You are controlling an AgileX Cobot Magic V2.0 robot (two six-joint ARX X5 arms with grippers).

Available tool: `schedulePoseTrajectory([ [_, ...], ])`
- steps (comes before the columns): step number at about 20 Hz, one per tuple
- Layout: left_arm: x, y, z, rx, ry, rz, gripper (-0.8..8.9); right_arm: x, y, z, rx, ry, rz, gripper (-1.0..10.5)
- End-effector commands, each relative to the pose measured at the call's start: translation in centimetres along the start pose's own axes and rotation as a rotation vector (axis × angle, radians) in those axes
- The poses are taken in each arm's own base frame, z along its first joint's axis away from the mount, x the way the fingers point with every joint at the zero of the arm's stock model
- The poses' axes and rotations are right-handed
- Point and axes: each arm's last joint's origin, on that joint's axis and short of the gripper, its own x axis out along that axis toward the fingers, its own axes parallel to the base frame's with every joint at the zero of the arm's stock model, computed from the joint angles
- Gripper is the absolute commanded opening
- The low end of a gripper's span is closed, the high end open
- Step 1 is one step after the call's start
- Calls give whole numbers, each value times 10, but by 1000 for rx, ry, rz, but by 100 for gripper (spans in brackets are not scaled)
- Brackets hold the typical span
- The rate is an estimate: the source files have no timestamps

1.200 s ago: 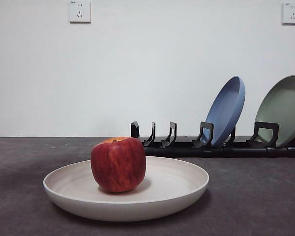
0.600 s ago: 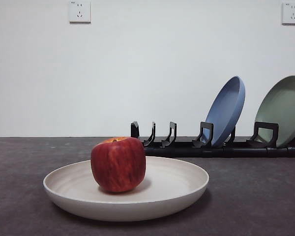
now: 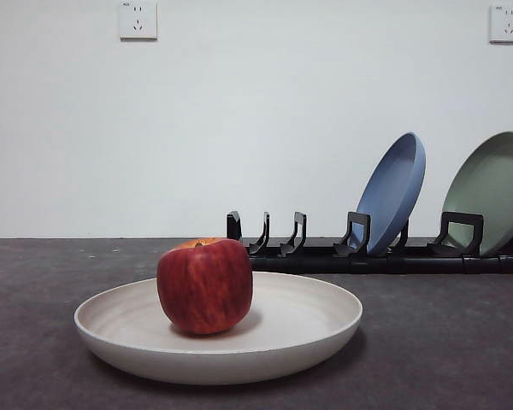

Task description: Take the yellow plate from the plate rack,put the plate on the table,take the apple from the table,put the apple in the plate

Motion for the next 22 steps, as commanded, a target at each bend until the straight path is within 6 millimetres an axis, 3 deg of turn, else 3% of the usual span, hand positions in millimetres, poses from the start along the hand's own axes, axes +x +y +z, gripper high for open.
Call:
schedulePoseTrajectory([
  [1, 1, -2, -3, 23, 1, -23, -3, 0, 0, -1, 3, 15, -4, -16],
  [18, 4, -4, -5, 27, 42, -46, -3, 0, 0, -1, 0, 15, -4, -16],
  [22, 4, -4, -6, 27, 51, -47, -3, 1, -13, 1, -36, -112, -170, -16],
])
